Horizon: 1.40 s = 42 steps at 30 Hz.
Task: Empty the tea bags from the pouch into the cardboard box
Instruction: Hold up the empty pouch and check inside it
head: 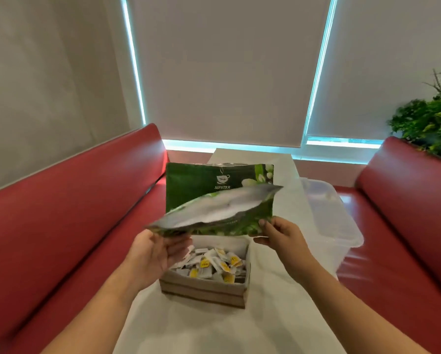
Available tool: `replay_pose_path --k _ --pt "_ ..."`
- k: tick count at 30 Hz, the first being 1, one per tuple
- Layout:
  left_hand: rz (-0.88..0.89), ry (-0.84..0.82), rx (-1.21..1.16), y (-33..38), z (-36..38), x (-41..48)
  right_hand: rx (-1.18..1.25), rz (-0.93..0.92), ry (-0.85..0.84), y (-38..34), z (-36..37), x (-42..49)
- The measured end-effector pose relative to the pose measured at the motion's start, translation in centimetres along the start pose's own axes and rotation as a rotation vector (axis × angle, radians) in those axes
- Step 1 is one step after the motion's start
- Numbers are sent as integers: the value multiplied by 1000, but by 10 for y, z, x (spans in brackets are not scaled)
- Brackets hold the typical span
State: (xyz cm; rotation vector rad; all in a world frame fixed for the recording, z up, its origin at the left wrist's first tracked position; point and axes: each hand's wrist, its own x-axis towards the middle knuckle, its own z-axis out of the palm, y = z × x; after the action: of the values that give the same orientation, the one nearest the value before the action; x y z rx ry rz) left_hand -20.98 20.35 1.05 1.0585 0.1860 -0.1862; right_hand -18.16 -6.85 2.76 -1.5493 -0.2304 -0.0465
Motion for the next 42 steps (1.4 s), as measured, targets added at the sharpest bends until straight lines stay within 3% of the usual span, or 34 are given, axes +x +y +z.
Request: replay_pose_path --k 2,4,7,15,20,23,28,35,42 --pt "10 -106 -110 9 -17 -9 87 44 48 5 18 5" --pt "-30 -151 -74 16 -38 -19 121 80 69 10 39 10" --pt "-75 -16 91 23 -74 -28 93 95 -9 16 80 13" --pt "115 407 85 44 -175 -49 -94 105 -410 54 189 2" --pt "45 514 177 32 -251 -83 -12 233 -403 81 260 -10" --pt "-53 556 134 18 -290 -108 -92 228 -465 109 304 -18" --pt "-120 748 52 -19 -359 -152 -244 249 -560 163 379 -47" --pt "-222 1111 -63 -100 -437 -200 -512 175 -829 242 440 -110" --pt "-505 1171 -92 -224 -478 -179 -895 242 -814 358 440 -135"
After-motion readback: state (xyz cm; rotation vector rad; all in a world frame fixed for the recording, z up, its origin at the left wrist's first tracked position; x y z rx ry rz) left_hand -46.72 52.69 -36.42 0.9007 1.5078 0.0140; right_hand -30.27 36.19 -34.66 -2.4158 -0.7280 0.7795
